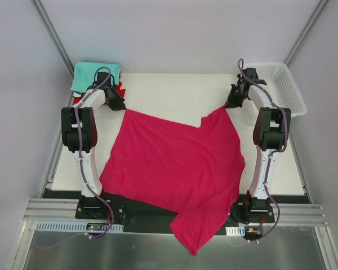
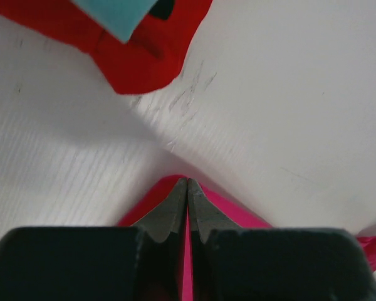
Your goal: Fold and stack the t-shirts
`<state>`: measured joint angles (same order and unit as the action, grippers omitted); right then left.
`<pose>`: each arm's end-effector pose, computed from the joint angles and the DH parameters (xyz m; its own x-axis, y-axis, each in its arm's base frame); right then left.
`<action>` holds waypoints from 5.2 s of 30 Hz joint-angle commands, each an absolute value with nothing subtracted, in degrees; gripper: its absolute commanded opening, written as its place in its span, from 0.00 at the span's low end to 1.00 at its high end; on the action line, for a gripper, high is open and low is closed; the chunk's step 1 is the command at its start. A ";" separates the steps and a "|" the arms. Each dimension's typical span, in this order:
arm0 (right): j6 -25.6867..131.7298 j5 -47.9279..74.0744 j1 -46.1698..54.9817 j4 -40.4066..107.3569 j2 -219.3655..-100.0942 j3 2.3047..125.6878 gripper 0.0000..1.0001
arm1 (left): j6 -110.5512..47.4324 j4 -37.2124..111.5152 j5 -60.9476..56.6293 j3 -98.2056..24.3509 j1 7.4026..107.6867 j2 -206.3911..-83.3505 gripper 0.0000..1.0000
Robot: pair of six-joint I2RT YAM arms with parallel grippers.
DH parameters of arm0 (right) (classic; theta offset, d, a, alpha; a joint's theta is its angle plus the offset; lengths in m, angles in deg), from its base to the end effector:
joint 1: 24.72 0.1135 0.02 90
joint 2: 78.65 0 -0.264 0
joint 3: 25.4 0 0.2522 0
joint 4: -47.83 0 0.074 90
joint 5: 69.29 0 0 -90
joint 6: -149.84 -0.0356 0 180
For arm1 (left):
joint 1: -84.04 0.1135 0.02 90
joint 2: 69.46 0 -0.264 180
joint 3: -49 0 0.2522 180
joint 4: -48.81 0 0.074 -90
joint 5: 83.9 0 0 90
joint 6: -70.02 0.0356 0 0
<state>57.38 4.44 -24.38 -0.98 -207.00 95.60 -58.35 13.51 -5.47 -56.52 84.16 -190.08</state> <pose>0.4941 0.0129 0.1984 -0.8368 0.0362 -0.5464 -0.1259 0.9583 0.2564 0.4674 -0.0062 0.1911 -0.6822 -0.6096 -0.4038 -0.3797 0.7673 -0.5168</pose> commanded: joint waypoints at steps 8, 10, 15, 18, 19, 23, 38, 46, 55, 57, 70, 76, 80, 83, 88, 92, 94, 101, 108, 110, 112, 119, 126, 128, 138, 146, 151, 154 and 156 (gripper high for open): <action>58.78 1.56 -24.63 -2.85 -212.85 108.06 0.01 | -57.51 11.23 -7.69 -70.40 85.45 -198.22 0.00; 58.78 0.33 -24.63 -1.97 -213.38 109.56 0.01 | -57.51 11.23 -8.22 -72.94 85.80 -199.27 0.00; 59.13 -2.13 -24.63 -1.53 -217.24 114.57 0.01 | -57.16 10.97 -9.98 -78.82 86.24 -202.97 0.00; 58.78 -2.49 -24.55 -1.17 -218.74 117.47 0.01 | -57.16 10.62 -10.51 -81.90 86.42 -204.90 0.00; 58.69 -2.75 -24.55 -1.17 -219.88 118.34 0.01 | -57.16 10.53 -10.68 -82.53 86.59 -205.34 0.00; 57.73 -3.28 -25.95 -0.21 -221.47 120.55 0.01 | -57.51 10.35 -11.56 -85.69 87.82 -207.45 0.00; 55.44 -7.49 -28.15 13.14 -221.82 118.97 0.01 | -58.56 17.37 -15.07 -90.80 88.88 -212.02 0.00; 52.90 -12.15 -28.76 24.31 -220.33 112.21 0.96 | -58.04 26.52 -16.66 -86.32 89.05 -210.53 0.99; 47.97 -20.06 -28.24 36.44 -213.22 100.78 0.96 | -59.62 36.44 -20.79 -70.61 89.23 -198.86 0.99; 48.06 -20.59 -27.63 35.30 -212.42 100.95 0.96 | -60.06 37.59 -21.76 -67.87 89.14 -196.74 0.99; 54.82 -18.59 -20.77 22.31 -209.61 103.32 0.96 | -58.48 36.72 -25.54 -60.05 87.65 -186.73 0.99; 58.51 -3.32 -15.94 7.56 -208.11 104.46 0.96 | -55.23 26.88 -17.04 -54.16 84.84 -182.94 0.99; 59.49 2.69 -12.60 2.96 -209.08 106.75 0.96 | -54.26 24.24 -13.50 -50.37 84.22 -180.83 0.99; 59.57 4.01 -11.45 1.38 -211.26 110.43 0.96 | -53.38 22.48 -12.97 -49.14 84.22 -179.24 0.99; 61.68 4.28 -11.54 0.15 -215.40 118.08 0.98 | -52.06 20.99 -12.00 -48.52 84.22 -177.22 0.99; 62.56 4.89 -11.80 0.32 -216.81 119.32 0.97 | -51.53 20.02 -11.92 -48.60 84.13 -176.43 0.99; 62.21 5.16 -11.98 0.41 -216.64 117.66 0.94 | -51.71 19.84 -12.09 -48.17 84.22 -175.90 0.99; 62.30 7.44 -11.89 -1.96 -218.57 117.02 0.93 | -51.80 19.49 -10.69 -47.55 82.20 -174.32 0.99; 61.07 7.97 -11.89 -2.41 -220.33 117.65 0.84 | -51.80 19.05 -10.86 -47.38 81.76 -173.27 0.99; 60.89 7.71 -11.89 -2.32 -220.59 117.91 0.79 | -51.80 19.05 -10.77 -47.29 81.58 -173.09 0.99; 60.63 6.92 -11.80 -2.14 -220.59 118.09 0.78 | -51.80 18.88 -10.77 -47.38 81.58 -172.82 0.99; 57.82 1.73 -11.98 3.40 -216.11 112.38 0.78 | -52.15 18.79 -10.95 -46.76 80.97 -171.95 0.99; 56.94 -1.61 -11.89 4.97 -209.44 106.58 0.83 | -52.06 18.79 -11.38 -45.18 80.27 -170.01 0.99; 57.63 -1.79 -11.89 5.16 -206.72 105.52 0.84 | -51.71 18.70 -11.74 -45.18 79.92 -169.66 0.99; 60.02 -3.01 -13.56 2.33 -204.87 106.85 0.85 | -51.44 18.35 -12.97 -44.04 79.47 -167.11 0.99; 51.76 -13.20 -14.08 11.91 -207.93 102.62 0.98 | -51.01 17.47 -12.88 -44.12 79.30 -166.85 0.99; 44.55 -20.05 -14.70 23.78 -211.01 101.83 0.96 | -50.48 17.03 -12.53 -44.30 79.30 -167.02 0.99; 42.96 -20.07 -14.88 23.88 -213.82 104.55 0.96 | -50.30 16.68 -12.27 -44.91 79.30 -167.37 0.99; 43.66 -19.19 -14.97 22.30 -213.91 104.82 0.96 | -50.30 16.41 -12.00 -45.27 79.30 -167.46 0.99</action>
<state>46.47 -16.48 -14.44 19.42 -212.64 102.03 -51.86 17.79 -11.85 -44.46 79.86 -169.62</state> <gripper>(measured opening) 0.967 0.991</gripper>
